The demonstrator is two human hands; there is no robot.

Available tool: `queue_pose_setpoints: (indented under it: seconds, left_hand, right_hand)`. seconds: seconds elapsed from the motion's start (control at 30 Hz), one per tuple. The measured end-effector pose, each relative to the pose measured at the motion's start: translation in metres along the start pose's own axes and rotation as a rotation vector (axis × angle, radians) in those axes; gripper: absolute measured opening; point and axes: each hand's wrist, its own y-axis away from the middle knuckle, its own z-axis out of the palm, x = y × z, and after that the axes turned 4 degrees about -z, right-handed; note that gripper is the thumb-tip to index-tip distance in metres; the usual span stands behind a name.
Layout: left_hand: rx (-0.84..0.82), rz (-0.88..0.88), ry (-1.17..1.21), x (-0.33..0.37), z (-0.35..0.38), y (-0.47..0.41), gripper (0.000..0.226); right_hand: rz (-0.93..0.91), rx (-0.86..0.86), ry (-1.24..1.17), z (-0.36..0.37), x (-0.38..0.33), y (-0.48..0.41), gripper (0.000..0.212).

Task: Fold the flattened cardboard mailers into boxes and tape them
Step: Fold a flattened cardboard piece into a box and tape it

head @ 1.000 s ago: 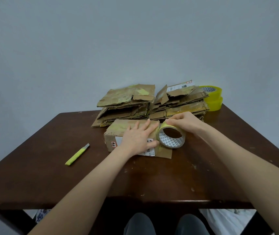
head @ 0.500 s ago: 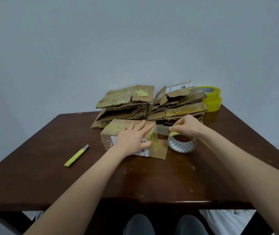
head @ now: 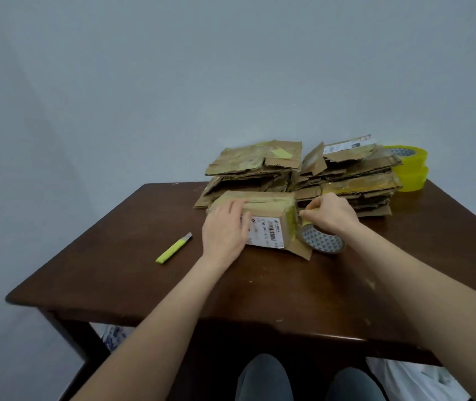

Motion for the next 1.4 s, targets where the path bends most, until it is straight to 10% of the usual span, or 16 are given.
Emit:
queue_pose_setpoints:
  seconds: [0.2, 0.43, 0.73, 1.07, 1.4]
  left_hand:
    - [-0.352, -0.493, -0.287, -0.076, -0.015, 0.019, 0.039]
    - [-0.407, -0.398, -0.458, -0.099, -0.013, 0.027, 0.020]
    - [0.115, -0.299, 0.240, -0.010, -0.048, -0.021, 0.020]
    - [-0.291, -0.314, 0.699, 0.105, 0.011, -0.050, 0.013]
    - [-0.199, -0.225, 0.648, 0.091, 0.017, -0.018, 0.012]
  right_hand:
    - [0.013, -0.020, 0.034, 0.002, -0.006, -0.003, 0.032]
    - [0.077, -0.019, -0.152, -0.011, 0.008, 0.000, 0.020]
    - [0.094, -0.102, -0.193, -0.024, 0.018, 0.004, 0.037]
    - [-0.003, -0.003, -0.143, -0.033, 0.033, 0.012, 0.022]
    - [0.003, 0.022, 0.020, -0.020, 0.030, 0.030, 0.033]
